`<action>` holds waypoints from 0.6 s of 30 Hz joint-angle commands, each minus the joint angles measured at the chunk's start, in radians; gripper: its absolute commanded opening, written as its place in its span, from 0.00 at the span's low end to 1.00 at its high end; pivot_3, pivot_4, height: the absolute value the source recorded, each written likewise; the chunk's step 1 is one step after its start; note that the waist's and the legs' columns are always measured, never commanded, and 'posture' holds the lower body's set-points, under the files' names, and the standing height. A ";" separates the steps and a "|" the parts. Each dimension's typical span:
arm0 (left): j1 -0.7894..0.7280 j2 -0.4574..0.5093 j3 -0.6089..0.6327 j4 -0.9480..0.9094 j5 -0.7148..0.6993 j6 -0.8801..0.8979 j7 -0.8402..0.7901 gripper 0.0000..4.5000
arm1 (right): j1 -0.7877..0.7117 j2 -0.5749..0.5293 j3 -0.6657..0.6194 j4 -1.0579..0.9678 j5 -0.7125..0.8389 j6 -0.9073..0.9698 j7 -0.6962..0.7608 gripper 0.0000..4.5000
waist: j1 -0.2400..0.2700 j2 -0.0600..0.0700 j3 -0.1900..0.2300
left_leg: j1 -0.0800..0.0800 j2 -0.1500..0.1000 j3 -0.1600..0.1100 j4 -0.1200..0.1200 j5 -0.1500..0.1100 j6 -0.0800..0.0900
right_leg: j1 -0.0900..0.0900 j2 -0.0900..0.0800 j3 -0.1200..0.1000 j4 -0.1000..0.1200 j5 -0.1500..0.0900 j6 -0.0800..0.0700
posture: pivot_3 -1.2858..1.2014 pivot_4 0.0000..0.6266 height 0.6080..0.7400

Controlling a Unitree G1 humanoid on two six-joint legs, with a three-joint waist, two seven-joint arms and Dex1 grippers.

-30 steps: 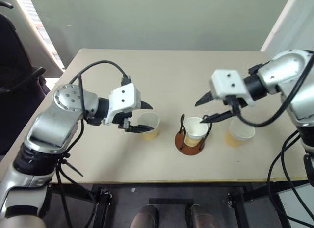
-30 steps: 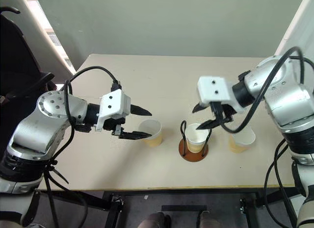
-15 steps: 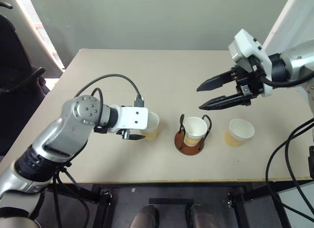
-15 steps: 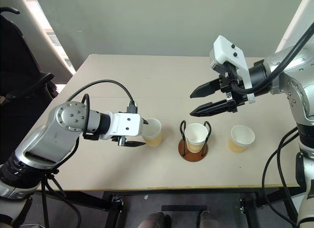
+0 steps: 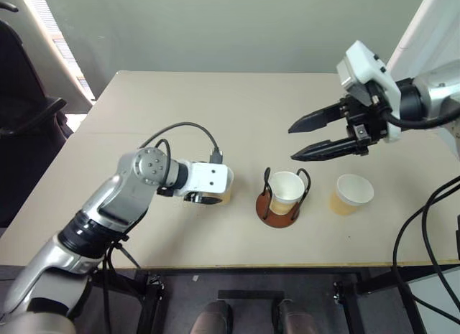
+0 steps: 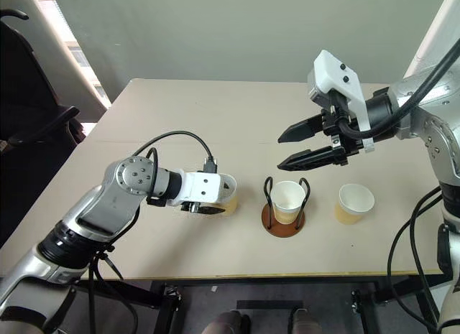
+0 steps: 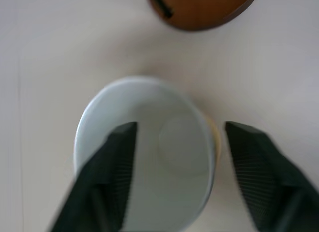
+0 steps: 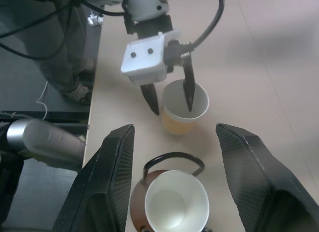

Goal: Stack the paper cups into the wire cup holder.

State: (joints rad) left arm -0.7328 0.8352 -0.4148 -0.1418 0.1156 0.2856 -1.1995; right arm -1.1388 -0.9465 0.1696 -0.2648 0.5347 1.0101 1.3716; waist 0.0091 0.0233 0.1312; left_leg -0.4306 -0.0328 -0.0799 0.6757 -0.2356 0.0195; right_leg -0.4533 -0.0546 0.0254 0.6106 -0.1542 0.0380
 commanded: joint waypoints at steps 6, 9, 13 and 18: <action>-0.046 0.002 0.069 0.033 -0.125 -0.048 -0.135 0.01 | 0.053 -0.014 -0.068 -0.022 0.026 -0.069 -0.039 0.60 | 0.000 0.000 0.000 | 0.000 0.000 0.000 0.000 0.000 0.001 | 0.000 0.000 0.000 0.000 0.000 0.001 | 0.52 0.24 1.00; -0.069 0.001 0.084 0.037 -0.148 -0.036 -0.155 0.01 | 0.087 -0.002 -0.084 -0.006 0.029 -0.089 -0.061 0.60 | 0.001 0.000 0.000 | 0.000 0.000 0.000 0.001 -0.001 0.002 | 0.000 0.000 0.000 0.000 0.001 0.001 | 0.52 0.24 1.00; -0.100 -0.003 0.114 0.013 -0.203 0.014 -0.182 0.01 | 0.135 0.016 -0.108 0.032 0.019 -0.110 -0.109 0.60 | 0.000 0.000 0.000 | 0.000 0.000 0.000 0.001 -0.001 0.002 | 0.000 0.000 0.000 0.001 0.001 0.002 | 0.52 0.24 1.00; -0.158 0.010 0.154 -0.006 -0.284 0.084 -0.236 0.01 | 0.207 -0.002 -0.160 0.027 0.034 -0.095 -0.160 0.60 | 0.002 0.000 0.000 | -0.001 0.000 0.000 0.002 0.000 0.002 | 0.000 0.000 0.000 0.000 0.002 0.003 | 0.52 0.24 1.00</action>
State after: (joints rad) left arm -0.8585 0.8358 -0.3091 -0.1124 -0.1286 0.3472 -1.4152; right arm -0.9308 -0.9277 0.0687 -0.2184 0.5517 0.9148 1.2268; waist 0.0107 0.0232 0.1311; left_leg -0.4328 -0.0326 -0.0797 0.6787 -0.2359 0.0214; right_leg -0.4530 -0.0548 0.0249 0.6105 -0.1523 0.0411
